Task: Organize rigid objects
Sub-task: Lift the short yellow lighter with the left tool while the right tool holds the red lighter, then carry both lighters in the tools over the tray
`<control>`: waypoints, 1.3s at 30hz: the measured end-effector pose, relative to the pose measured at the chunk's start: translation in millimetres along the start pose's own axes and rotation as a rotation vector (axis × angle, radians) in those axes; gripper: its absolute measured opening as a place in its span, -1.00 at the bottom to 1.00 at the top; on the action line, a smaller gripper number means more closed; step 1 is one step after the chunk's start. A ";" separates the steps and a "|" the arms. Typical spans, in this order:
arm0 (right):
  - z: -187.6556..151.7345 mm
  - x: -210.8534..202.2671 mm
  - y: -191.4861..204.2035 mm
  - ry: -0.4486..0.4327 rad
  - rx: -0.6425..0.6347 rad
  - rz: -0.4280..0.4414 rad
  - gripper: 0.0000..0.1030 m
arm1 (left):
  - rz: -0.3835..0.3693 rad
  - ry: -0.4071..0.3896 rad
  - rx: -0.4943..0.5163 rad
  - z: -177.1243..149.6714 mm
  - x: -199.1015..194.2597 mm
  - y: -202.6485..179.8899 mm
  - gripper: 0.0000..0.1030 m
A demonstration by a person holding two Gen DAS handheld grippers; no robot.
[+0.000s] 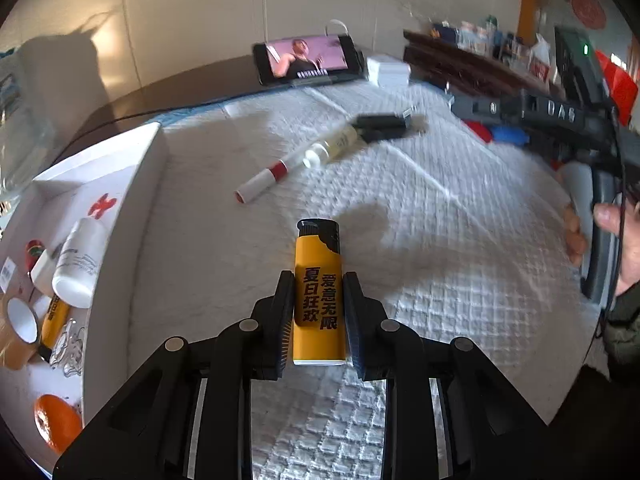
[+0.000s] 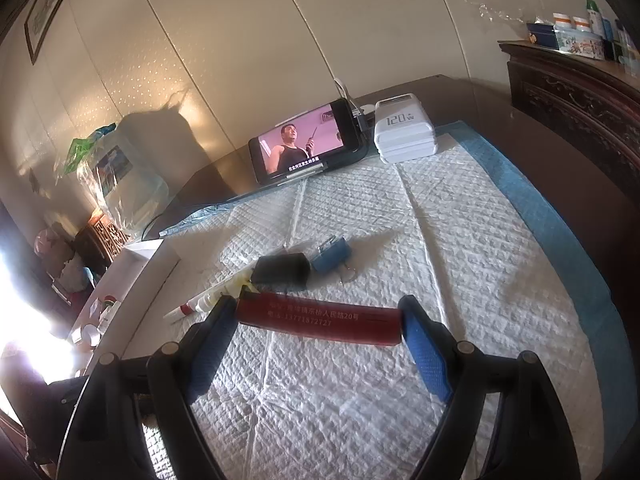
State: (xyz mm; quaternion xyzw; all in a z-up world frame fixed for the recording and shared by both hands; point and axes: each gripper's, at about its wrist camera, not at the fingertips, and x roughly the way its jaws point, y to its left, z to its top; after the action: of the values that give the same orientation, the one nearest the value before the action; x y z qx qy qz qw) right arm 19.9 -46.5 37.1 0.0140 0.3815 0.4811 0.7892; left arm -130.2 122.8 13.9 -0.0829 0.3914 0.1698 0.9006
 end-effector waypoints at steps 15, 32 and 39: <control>-2.1 -19.3 45.3 -0.044 -0.111 0.036 0.59 | 0.081 -0.261 -0.149 14.4 -73.1 44.0 -0.54; -6.1 -9.7 121.9 0.001 -0.235 0.162 0.59 | 0.273 -0.331 -0.269 -7.4 -113.3 94.1 -0.54; 0.4 -1.6 157.6 0.007 -0.302 0.202 0.59 | 0.338 -0.342 -0.337 -19.6 -123.6 117.7 -0.54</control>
State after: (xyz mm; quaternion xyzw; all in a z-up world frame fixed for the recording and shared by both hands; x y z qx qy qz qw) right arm -98.2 36.9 99.6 -0.0679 0.3042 0.6096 0.7289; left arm -265.7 196.8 89.3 -0.1350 0.2086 0.3916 0.8859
